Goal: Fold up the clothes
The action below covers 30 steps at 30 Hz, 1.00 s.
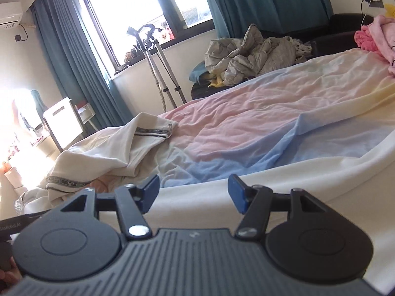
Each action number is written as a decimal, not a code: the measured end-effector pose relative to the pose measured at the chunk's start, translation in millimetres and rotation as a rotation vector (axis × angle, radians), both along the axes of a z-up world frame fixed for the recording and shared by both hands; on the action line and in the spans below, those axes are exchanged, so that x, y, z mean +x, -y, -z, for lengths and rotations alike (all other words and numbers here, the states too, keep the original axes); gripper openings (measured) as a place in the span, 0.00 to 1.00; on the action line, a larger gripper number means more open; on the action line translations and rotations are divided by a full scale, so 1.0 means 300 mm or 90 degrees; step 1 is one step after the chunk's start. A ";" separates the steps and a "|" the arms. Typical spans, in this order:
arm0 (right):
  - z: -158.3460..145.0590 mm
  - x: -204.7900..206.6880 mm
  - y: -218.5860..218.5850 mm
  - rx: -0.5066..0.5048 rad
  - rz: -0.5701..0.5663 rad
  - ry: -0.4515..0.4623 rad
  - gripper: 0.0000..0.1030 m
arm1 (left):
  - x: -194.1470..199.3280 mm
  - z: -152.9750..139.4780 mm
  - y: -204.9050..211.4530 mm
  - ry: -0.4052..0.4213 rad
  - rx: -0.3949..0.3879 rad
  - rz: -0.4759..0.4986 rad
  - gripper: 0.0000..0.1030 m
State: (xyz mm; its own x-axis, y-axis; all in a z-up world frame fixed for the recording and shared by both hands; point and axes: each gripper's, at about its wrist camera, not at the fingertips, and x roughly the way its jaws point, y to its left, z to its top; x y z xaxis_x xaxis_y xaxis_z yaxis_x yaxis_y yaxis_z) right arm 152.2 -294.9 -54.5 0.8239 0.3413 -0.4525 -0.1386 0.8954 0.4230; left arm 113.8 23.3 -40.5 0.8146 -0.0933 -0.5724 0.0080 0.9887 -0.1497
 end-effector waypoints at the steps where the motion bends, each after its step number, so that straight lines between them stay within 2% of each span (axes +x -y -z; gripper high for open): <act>1: 0.010 0.042 -0.040 0.007 -0.013 -0.010 0.54 | 0.009 0.016 -0.005 -0.006 -0.014 -0.001 0.89; 3: 0.030 0.130 -0.112 0.024 -0.032 -0.028 0.53 | 0.021 0.041 -0.016 -0.012 -0.041 0.003 0.89; 7: 0.084 0.368 -0.248 0.115 -0.064 -0.084 0.53 | 0.019 0.067 -0.040 -0.003 -0.065 -0.002 0.89; 13: 0.169 0.573 -0.426 0.139 -0.079 -0.146 0.50 | 0.046 0.098 -0.129 -0.005 -0.150 -0.044 0.89; 16: 0.189 0.608 -0.483 0.137 -0.069 -0.145 0.43 | 0.055 0.105 -0.151 -0.002 -0.163 -0.047 0.89; 17: 0.186 0.616 -0.495 0.133 -0.060 -0.133 0.33 | 0.057 0.107 -0.155 -0.002 -0.165 -0.048 0.89; 18: 0.181 0.620 -0.504 0.132 -0.051 -0.124 0.09 | 0.058 0.108 -0.158 -0.001 -0.166 -0.049 0.89; 19: 0.169 0.618 -0.508 0.130 -0.042 -0.115 0.05 | 0.058 0.109 -0.162 0.000 -0.169 -0.050 0.89; 23: 0.047 0.586 -0.487 0.082 -0.034 -0.037 0.04 | 0.048 0.099 -0.170 0.010 -0.177 -0.053 0.89; 27: -0.102 0.579 -0.345 0.049 0.029 0.003 0.04 | 0.027 0.093 -0.166 0.017 -0.170 -0.058 0.89; 30: -0.215 0.571 -0.168 -0.002 0.089 0.018 0.04 | 0.020 0.088 -0.155 0.020 -0.162 -0.052 0.89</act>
